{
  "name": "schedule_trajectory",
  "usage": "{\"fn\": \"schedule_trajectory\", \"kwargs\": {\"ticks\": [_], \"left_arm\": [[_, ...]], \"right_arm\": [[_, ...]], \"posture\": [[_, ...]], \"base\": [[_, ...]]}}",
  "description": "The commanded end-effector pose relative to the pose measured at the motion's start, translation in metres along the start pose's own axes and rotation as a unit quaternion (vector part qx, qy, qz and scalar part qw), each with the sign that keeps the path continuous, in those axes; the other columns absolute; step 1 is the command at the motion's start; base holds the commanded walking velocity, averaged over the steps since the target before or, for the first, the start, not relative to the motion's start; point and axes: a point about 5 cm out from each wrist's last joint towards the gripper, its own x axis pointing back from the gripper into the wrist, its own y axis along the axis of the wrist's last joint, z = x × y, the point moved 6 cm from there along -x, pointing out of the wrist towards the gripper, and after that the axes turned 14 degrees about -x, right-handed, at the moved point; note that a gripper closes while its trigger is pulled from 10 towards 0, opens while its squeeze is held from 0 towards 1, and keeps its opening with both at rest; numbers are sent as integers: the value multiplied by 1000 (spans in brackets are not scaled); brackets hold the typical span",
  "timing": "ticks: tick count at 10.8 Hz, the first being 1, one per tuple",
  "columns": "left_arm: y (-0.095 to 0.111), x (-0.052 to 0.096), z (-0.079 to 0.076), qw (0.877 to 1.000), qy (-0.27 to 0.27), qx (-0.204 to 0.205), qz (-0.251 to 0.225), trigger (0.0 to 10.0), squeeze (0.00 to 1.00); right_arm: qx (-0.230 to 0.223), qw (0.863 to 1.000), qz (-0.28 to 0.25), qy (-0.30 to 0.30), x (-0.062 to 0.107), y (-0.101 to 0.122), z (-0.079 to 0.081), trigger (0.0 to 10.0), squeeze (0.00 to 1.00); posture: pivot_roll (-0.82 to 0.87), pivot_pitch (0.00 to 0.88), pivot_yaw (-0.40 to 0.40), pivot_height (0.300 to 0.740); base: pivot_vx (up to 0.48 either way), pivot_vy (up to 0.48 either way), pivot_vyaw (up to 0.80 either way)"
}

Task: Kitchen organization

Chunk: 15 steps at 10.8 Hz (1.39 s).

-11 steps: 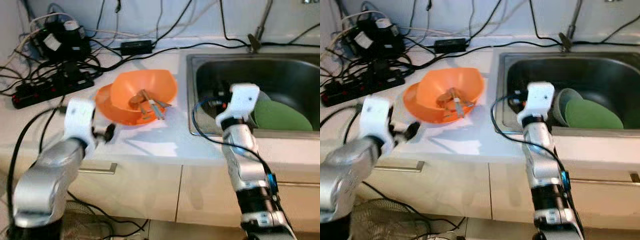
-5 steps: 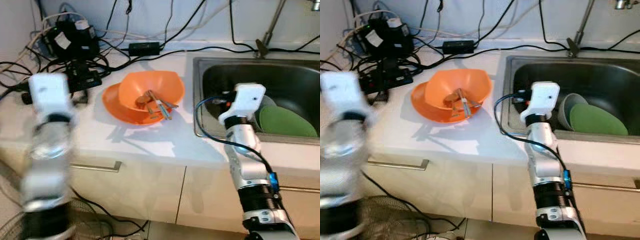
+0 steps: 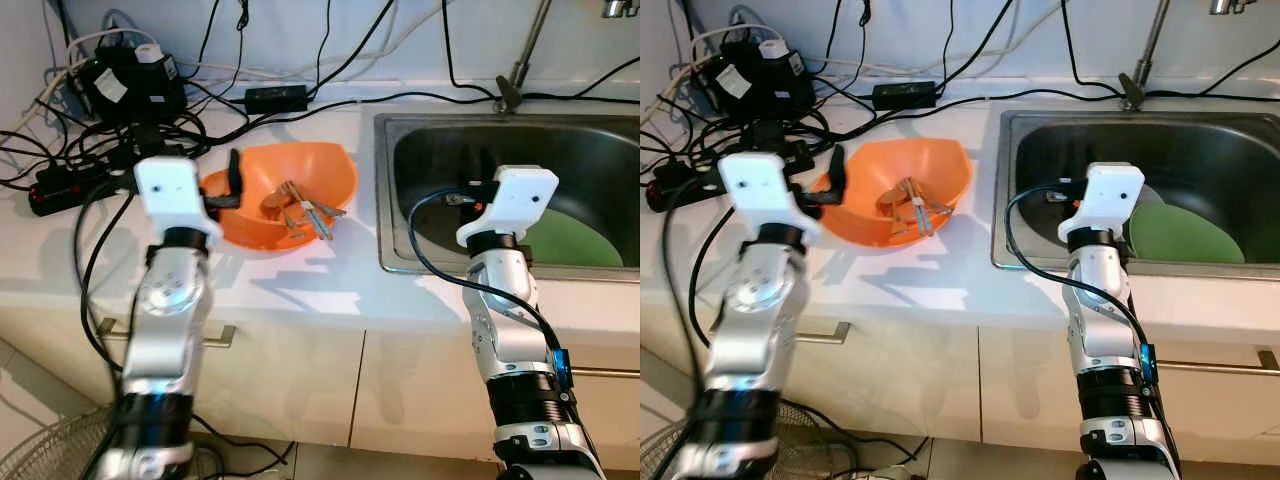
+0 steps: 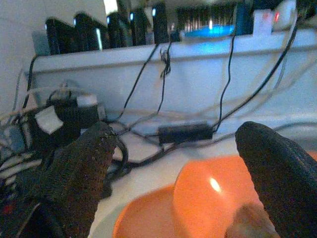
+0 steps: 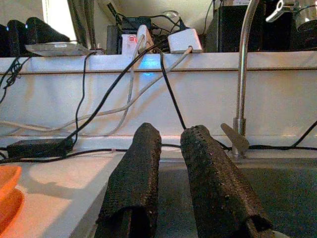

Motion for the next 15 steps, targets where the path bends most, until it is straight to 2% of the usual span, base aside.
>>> {"fn": "schedule_trajectory", "kwargs": {"ticks": [1,2,4,5,8,15], "left_arm": [[11,-6,-1,1000,1,6,-25,10000,0],[12,-11,-4,999,2,-8,-39,10000,0],[12,-18,-11,999,1,-5,-43,10000,0],[10,-18,-14,999,0,5,-42,10000,0],[11,-17,-13,999,2,-5,-51,10000,0],[24,-24,-7,997,16,-5,-71,10000,0]], "right_arm": [[-5,1000,-14,6,-1,6,4,10000,0],[-5,1000,-17,3,-3,9,4,10000,0],[-4,1000,-16,5,-4,8,5,10000,0],[-4,1000,-16,5,-4,8,5,10000,0],[-6,1000,-12,5,-3,6,6,10000,0],[-6,1000,-13,10,-5,7,8,10000,0]], "posture": [[83,0,84,740],[83,0,82,740],[76,0,82,740],[71,0,84,740],[72,0,85,740],[68,0,77,740]], "base": [[0,0,0],[0,0,0],[0,0,0],[0,0,0],[0,0,0],[0,-406,0]]}}
